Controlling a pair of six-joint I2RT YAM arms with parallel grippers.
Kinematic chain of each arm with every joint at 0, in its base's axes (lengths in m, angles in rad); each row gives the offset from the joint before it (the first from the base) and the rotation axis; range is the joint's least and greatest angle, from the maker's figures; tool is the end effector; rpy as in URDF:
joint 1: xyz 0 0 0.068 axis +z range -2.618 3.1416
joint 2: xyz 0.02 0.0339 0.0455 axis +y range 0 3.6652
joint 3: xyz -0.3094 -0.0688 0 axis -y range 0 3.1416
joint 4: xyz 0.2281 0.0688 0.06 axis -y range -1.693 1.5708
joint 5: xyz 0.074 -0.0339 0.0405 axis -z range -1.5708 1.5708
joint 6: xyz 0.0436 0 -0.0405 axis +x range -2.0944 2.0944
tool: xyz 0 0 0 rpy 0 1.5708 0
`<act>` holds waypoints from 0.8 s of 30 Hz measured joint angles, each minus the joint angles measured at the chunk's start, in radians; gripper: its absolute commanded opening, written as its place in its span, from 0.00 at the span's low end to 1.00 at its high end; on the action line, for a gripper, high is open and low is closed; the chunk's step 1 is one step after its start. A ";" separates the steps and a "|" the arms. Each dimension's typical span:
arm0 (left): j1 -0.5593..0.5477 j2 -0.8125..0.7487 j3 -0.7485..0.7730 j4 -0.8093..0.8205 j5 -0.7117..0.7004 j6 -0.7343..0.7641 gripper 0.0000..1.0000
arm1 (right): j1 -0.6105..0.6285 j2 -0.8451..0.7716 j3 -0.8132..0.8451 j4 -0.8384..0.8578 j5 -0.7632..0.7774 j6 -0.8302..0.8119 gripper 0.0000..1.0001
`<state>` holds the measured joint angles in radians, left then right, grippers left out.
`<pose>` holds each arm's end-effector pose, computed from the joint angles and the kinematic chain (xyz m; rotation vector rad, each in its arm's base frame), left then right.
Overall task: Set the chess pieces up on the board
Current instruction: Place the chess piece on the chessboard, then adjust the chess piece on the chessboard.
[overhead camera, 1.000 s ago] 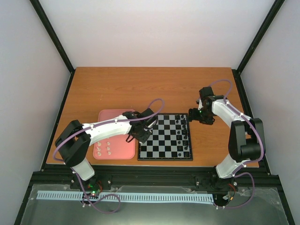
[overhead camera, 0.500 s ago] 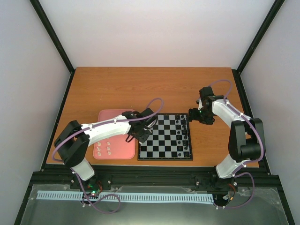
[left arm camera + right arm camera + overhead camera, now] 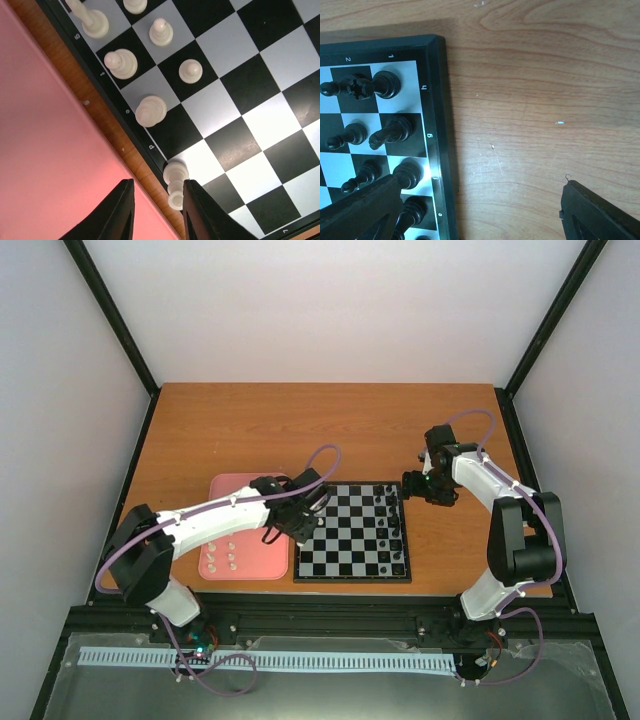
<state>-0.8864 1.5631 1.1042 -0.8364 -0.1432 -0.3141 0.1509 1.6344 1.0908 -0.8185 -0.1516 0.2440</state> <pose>0.1822 -0.2134 0.2629 0.7728 2.7264 -0.0542 0.2859 0.0501 0.2411 0.1140 2.9517 0.2807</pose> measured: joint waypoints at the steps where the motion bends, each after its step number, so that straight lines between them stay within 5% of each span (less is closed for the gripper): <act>1: 0.000 -0.002 -0.006 0.000 0.002 -0.003 0.29 | 0.000 0.000 0.000 0.000 0.000 0.000 1.00; 24: 0.000 0.026 -0.051 0.028 0.073 -0.004 0.34 | 0.000 0.002 0.000 0.000 0.000 0.000 1.00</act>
<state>-0.8864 1.5890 1.0534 -0.8082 -0.0700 -0.3183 0.1509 1.6367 1.0908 -0.8181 -0.1513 0.2436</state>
